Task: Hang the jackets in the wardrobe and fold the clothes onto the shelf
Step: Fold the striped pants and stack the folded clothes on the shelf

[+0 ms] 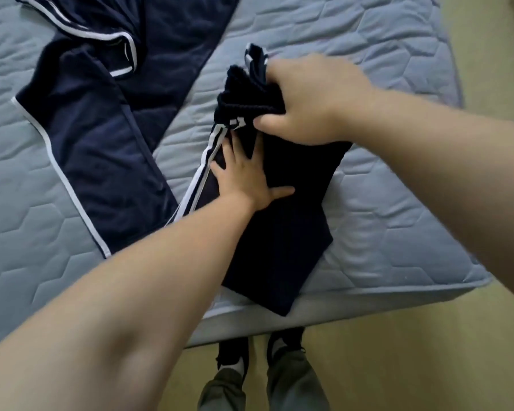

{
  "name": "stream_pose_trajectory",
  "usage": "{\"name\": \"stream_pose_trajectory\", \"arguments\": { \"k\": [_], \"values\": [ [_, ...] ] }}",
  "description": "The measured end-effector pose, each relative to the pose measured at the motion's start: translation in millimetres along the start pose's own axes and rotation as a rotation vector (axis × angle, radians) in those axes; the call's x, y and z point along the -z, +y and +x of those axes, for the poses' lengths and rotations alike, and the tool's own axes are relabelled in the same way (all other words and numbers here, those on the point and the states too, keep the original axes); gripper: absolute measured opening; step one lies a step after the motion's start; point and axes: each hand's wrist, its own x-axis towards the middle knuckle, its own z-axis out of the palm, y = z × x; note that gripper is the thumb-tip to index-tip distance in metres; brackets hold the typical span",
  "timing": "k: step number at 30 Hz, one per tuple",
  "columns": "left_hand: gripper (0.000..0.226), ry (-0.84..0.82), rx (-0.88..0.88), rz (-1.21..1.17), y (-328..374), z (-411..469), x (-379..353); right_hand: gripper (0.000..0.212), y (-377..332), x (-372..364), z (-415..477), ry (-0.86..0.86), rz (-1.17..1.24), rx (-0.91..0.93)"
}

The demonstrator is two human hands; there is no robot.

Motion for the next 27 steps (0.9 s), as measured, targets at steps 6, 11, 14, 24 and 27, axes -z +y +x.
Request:
{"name": "stream_pose_trajectory", "arguments": {
  "k": [6,11,14,24,27],
  "values": [
    [0.021,0.326,0.09,-1.064,-73.1,-35.1,20.6,0.052,-73.1,-51.5,-65.4,0.175,-0.032,-0.102],
    [0.027,-0.151,0.447,-1.71,-142.9,-86.4,12.8,0.056,-134.1,-87.3,-106.3,0.149,-0.05,-0.14],
    [0.077,-0.356,0.371,-1.712,-164.2,-113.5,-0.4,0.052,-161.8,-119.3,-126.1,0.054,-0.061,-0.121],
    [0.04,0.072,0.479,-0.929,-134.6,-114.2,-28.9,0.056,-167.1,-202.3,-144.6,-0.146,-0.119,-0.047],
    [0.063,0.188,0.434,-0.643,-123.7,-110.7,-29.9,0.065,-157.5,-202.3,-147.3,-0.165,-0.027,0.008]
  ]
}}
